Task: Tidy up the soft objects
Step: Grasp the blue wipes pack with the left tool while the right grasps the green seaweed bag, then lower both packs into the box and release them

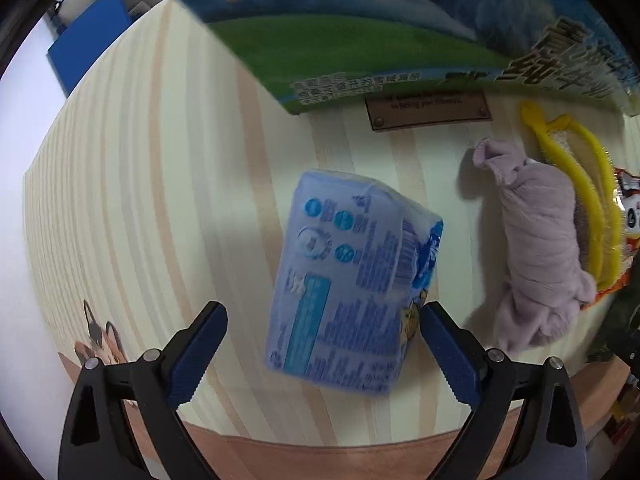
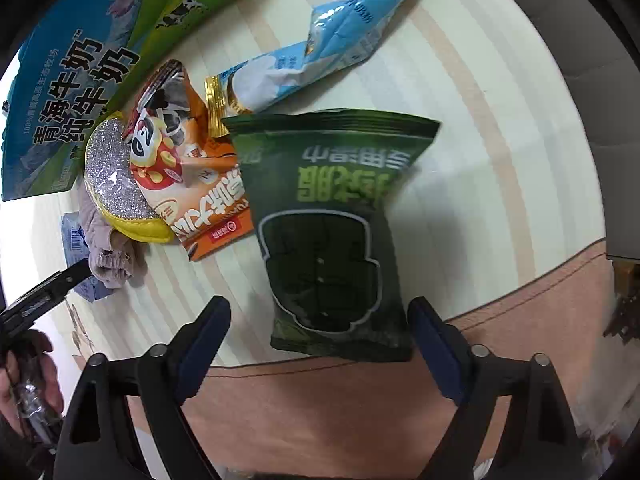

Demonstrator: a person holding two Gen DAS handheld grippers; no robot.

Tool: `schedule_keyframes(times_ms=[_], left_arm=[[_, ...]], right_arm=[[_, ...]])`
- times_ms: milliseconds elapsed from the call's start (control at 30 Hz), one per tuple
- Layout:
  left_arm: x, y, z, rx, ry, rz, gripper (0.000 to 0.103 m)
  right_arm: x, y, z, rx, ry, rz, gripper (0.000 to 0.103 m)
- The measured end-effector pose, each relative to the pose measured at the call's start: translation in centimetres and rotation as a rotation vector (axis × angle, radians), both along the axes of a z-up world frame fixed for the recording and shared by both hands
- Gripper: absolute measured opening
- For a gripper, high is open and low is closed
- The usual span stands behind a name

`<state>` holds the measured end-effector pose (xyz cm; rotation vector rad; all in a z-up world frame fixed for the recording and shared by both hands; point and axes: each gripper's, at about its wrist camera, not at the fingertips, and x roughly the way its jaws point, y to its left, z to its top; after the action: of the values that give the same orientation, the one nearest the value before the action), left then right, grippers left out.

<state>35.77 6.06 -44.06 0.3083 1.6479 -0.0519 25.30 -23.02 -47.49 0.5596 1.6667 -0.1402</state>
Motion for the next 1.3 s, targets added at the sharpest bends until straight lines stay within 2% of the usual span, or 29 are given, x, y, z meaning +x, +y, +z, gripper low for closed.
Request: schedule_keyframes(times_ms=[33,67,100,167,233,300,367,533,633,767,900,1000,1067,1167,1300], left_arm=[[0.1,-0.2,-0.1,-0.009,-0.002,0.000,0.090],[0.1,-0.4,-0.2,-0.020,0.005,0.004,0.074],[0.3,-0.7,-0.4,-0.043,0.017,0.019,0.065],[0.7,-1.0,-0.3,-0.057,0.016,0.043,0.053],[0.6,-1.3,0.0,-0.063,0.002,0.055,0.046],[-0.3,-1.6,0.4,-0.079,-0.001,0.075,0.041],[-0.9,-1.6,0.9,-0.093,0.000,0.101,0.039],[-4.2,-1.6,4.0,-0.154,-0.036,0.155,0.039],[-6.2,-2.3,7.2,-0.238,-0.065,0.189,0.039],[-6.2,-4.6,13.2,-0.340,-0.139,0.193,0.039],[-3.0,-4.4,19.6,-0.422,-0.218,0.169,0.039],[1.3,-4.2,21.9,-0.441,-0.249,0.154,0.039],[4.3,-4.3,22.5,-0.428,-0.260,0.142,0.039],[8.3,-4.6,21.8,-0.413,-0.243,0.143,0.039],[14.8,-4.7,18.5,-0.394,-0.167,0.189,0.039]], right_arm=[[0.0,0.1,-0.1,-0.006,0.002,0.006,0.086],[0.1,0.4,-0.3,-0.014,0.007,0.012,0.082],[0.1,0.6,-0.4,-0.020,0.013,0.021,0.081],[0.0,1.2,-0.7,-0.037,0.014,0.037,0.073],[0.0,1.6,-0.6,-0.049,0.015,0.062,0.063],[-0.1,1.8,-0.3,-0.052,0.009,0.071,0.058],[-0.2,2.2,0.4,-0.062,-0.003,0.089,0.050],[-1.3,3.4,3.0,-0.023,-0.028,0.120,0.045],[-1.8,4.0,5.9,0.025,-0.070,0.144,0.043],[-1.0,4.5,10.9,0.068,-0.153,0.187,0.041],[1.8,3.9,16.5,0.106,-0.243,0.219,0.041],[4.9,3.2,20.9,0.125,-0.318,0.236,0.041],[7.4,2.8,22.8,0.132,-0.353,0.242,0.041],[11.5,2.4,24.0,0.104,-0.381,0.252,0.041],[17.5,2.0,23.0,0.041,-0.351,0.285,0.041]])
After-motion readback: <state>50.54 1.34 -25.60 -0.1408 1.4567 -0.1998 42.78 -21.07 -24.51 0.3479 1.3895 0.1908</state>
